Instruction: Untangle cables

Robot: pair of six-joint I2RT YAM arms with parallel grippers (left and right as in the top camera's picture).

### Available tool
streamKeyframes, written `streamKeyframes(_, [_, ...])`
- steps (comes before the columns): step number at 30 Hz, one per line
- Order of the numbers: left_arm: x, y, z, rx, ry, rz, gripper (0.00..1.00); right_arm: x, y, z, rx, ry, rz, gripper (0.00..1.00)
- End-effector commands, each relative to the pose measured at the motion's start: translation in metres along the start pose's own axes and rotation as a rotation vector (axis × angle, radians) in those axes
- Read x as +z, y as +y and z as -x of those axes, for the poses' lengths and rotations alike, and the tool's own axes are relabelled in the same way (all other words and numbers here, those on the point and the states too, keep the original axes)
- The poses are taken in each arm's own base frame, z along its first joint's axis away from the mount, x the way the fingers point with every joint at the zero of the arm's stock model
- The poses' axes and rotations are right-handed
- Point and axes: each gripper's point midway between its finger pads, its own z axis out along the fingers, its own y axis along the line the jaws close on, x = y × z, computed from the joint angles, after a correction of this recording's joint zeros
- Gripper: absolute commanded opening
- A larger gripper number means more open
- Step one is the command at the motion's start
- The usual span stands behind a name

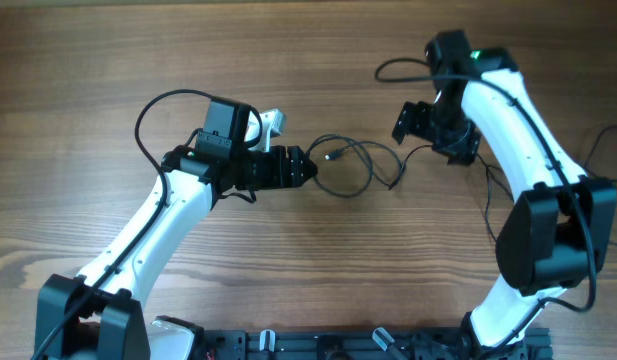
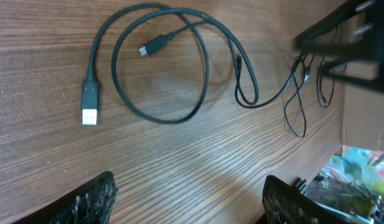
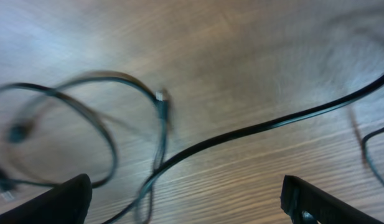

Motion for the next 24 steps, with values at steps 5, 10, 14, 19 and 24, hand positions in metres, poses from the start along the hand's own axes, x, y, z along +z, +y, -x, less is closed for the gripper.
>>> streamKeyframes(5, [0.0, -0.001, 0.0, 0.014, -0.004, 0.003, 0.77, 0.05, 0.002, -0.004, 0.1, -0.017, 0.03, 0.4])
streamKeyframes(10, [0.0, -0.001, -0.001, 0.012, -0.001, 0.004, 0.77, 0.002, 0.009, 0.021, 0.003, -0.089, 0.133, 0.04])
streamKeyframes(14, [0.0, -0.001, 0.0, 0.012, -0.001, 0.005, 0.77, -0.141, -0.011, 0.056, -0.135, -0.262, 0.304, 0.04])
streamKeyframes(19, [0.0, -0.001, 0.0, 0.012, -0.002, 0.004, 0.77, -0.247, -0.078, 0.085, -0.04, -0.507, 0.42, 0.04])
streamKeyframes(24, [0.0, -0.001, 0.0, 0.013, -0.003, 0.004, 0.77, -0.25, -0.092, 0.077, -0.145, -0.496, 0.494, 0.04])
